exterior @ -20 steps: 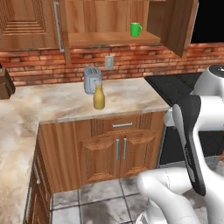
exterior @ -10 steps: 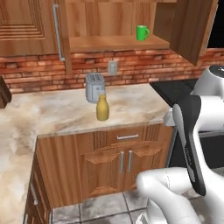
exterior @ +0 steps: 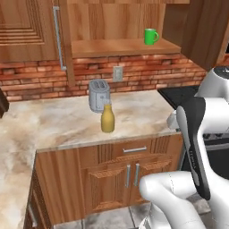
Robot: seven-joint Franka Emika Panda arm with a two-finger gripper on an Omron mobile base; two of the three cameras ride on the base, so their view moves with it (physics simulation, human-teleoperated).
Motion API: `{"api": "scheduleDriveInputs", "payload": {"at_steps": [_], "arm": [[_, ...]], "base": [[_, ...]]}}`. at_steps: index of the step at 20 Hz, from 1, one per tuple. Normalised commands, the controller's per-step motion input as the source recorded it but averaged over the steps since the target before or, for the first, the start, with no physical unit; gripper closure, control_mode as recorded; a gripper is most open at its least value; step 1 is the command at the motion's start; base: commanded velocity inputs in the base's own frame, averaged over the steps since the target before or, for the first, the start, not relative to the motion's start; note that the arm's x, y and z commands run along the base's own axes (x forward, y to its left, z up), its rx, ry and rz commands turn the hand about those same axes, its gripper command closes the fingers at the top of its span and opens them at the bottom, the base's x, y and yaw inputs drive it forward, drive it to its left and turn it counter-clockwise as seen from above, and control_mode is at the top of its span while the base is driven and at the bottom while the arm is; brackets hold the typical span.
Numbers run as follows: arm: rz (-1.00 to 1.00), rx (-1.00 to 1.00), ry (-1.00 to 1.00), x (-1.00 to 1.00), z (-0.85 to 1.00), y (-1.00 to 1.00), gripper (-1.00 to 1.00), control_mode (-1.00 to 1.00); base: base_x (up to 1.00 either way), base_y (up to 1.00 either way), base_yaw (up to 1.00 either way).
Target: There is a tray on the dining counter. Grab the cup, mug, and pitcher and place them on the tray. The pitcher may be placed next to the tray if it cannot fit the tray.
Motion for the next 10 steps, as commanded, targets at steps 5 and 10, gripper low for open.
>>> {"api": "scheduleDriveInputs", "payload": {"at_steps": [5,10], "arm": [[0.00,0.00,0.00,0.00,0.00,0.00,-1.00,1.00],[0.00,0.00,0.00,0.00,0.00,0.00,-1.00,1.00]], "base": [[0.53,0.00,0.00],[0.59,0.00,0.00]]}}
